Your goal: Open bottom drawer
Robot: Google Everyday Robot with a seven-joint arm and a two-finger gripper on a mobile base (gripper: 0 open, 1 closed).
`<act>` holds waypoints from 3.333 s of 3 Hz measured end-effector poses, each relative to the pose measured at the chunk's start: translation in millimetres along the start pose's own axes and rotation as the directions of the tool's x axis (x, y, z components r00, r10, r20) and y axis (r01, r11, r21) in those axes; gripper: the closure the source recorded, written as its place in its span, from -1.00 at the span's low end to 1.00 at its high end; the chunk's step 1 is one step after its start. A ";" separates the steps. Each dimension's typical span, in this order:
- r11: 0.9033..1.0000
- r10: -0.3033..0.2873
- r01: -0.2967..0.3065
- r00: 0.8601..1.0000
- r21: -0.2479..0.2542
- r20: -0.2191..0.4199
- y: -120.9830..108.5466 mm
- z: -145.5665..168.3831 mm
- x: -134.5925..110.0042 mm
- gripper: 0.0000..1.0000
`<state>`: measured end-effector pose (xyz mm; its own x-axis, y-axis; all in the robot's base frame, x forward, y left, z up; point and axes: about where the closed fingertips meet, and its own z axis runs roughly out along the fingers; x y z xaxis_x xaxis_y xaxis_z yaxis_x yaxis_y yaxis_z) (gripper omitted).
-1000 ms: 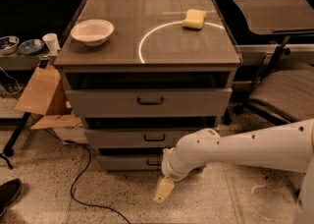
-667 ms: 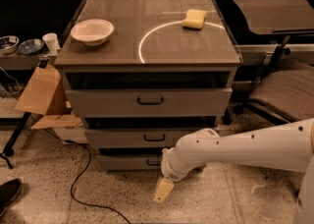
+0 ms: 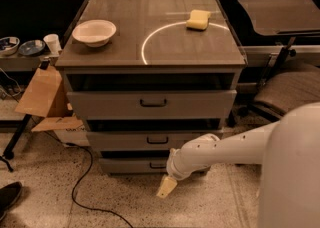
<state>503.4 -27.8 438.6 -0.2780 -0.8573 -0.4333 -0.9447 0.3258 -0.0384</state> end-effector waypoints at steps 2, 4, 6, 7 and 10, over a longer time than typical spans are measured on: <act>0.998 0.064 -0.064 0.997 -0.012 0.036 -45.4 122.5 26.6 -1.00; 0.998 0.065 -0.065 0.998 0.004 0.022 -46.2 122.8 25.3 -1.00; 0.995 0.101 -0.101 0.994 0.004 -0.035 -62.3 158.9 46.3 -1.00; 0.990 0.136 -0.138 0.988 -0.018 -0.073 -66.0 182.9 73.0 -1.00; 0.991 0.130 -0.127 0.987 0.037 -0.090 -95.3 200.7 105.0 -1.00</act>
Offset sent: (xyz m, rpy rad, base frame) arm 0.0894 0.0173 -0.1760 0.0618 0.0494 -0.1046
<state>599.2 -68.9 216.0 -0.4128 -0.8402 -0.3515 -0.8947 0.4464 -0.0162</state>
